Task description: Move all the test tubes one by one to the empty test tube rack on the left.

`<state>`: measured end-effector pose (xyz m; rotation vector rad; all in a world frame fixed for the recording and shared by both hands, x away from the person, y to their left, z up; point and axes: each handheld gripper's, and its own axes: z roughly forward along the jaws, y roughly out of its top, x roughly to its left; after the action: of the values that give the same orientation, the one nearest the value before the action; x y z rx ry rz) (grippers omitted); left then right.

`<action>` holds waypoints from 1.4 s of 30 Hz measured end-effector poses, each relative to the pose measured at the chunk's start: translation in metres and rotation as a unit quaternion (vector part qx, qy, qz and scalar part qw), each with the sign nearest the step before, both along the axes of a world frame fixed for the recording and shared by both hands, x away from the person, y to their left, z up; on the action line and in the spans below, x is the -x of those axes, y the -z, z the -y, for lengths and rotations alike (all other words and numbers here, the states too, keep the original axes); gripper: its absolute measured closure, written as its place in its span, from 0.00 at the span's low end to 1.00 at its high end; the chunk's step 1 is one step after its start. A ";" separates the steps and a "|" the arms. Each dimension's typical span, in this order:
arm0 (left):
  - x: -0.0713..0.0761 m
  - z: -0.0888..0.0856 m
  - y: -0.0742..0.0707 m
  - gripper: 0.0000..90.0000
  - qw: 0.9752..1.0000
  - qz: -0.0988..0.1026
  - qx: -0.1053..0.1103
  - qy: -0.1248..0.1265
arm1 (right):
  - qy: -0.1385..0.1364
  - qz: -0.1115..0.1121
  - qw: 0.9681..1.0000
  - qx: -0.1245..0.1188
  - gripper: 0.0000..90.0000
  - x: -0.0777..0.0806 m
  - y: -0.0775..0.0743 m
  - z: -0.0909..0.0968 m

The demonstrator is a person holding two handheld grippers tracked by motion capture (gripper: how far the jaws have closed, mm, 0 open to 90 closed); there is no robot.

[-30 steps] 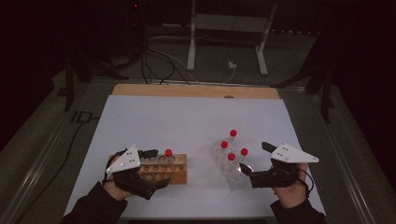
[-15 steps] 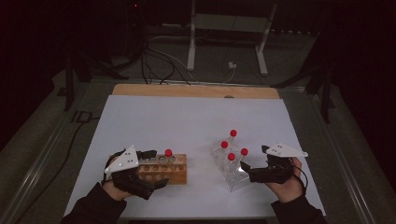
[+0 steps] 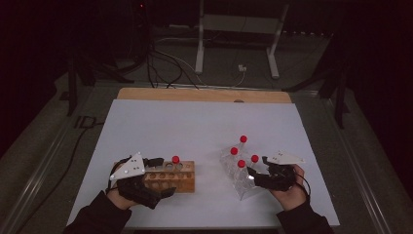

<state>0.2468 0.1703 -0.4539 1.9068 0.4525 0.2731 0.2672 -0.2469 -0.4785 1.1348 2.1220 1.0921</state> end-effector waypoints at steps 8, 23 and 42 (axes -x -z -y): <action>0.000 0.000 0.001 0.02 1.000 -0.001 -0.002 0.002 | -0.007 0.003 1.000 0.025 0.59 -0.001 0.002 -0.007; 0.000 0.001 0.002 0.02 1.000 -0.005 -0.003 0.006 | -0.018 -0.005 1.000 0.021 0.84 -0.003 0.001 -0.008; -0.001 0.000 0.000 0.02 1.000 -0.005 0.000 0.007 | -0.019 0.019 1.000 0.013 0.84 0.007 -0.022 -0.005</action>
<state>0.2475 0.1705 -0.4540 1.9103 0.4456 0.2553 0.2600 -0.2416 -0.4566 1.0583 2.1307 1.0905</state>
